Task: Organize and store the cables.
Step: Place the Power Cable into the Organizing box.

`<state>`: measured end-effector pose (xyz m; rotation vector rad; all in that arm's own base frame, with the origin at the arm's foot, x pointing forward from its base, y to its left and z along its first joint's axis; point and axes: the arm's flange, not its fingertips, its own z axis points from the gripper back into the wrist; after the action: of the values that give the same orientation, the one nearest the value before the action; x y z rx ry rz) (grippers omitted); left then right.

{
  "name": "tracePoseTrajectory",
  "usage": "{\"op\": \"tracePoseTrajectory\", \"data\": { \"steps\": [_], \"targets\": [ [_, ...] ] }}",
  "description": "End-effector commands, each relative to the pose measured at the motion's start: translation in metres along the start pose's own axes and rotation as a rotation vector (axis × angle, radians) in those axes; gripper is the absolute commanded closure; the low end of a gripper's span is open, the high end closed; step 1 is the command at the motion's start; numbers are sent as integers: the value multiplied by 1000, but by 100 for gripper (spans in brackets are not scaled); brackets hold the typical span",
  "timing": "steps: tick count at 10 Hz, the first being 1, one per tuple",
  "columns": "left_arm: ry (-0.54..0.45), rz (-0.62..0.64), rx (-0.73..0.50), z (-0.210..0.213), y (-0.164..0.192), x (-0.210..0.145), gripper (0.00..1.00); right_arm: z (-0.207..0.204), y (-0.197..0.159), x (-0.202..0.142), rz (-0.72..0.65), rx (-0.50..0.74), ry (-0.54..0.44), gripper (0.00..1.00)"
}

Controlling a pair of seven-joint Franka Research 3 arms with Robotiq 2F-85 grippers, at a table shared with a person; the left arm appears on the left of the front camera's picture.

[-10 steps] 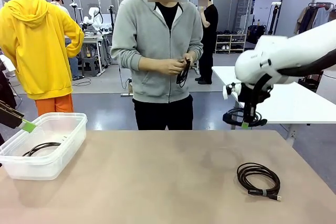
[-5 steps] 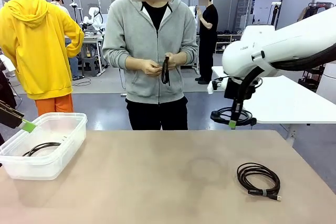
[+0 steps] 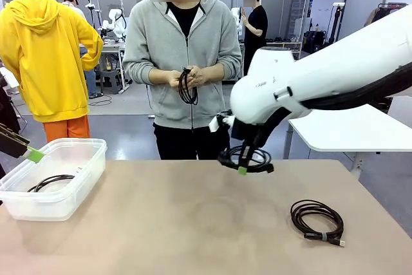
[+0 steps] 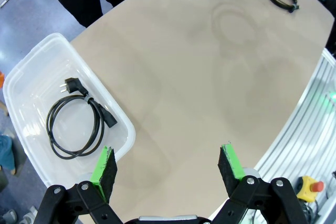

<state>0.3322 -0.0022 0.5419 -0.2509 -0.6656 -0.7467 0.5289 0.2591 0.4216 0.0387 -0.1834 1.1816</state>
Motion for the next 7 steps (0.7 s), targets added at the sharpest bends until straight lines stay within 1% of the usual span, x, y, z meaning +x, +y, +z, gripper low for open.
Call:
{"op": "tracePoseTrajectory", "data": {
  "steps": [1,2,4,7],
  "targets": [
    [6,14,16,1,-3,2,2,-16,7,26,-13,-24,8,100],
    [6,14,16,1,-3,2,2,-29,15,42,-17,-38,16,100],
    [6,14,16,1,-3,2,2,-63,33,66,-6,-23,31,100],
    [6,14,16,1,-3,2,2,-95,43,82,-1,5,55,100]
  ]
}}
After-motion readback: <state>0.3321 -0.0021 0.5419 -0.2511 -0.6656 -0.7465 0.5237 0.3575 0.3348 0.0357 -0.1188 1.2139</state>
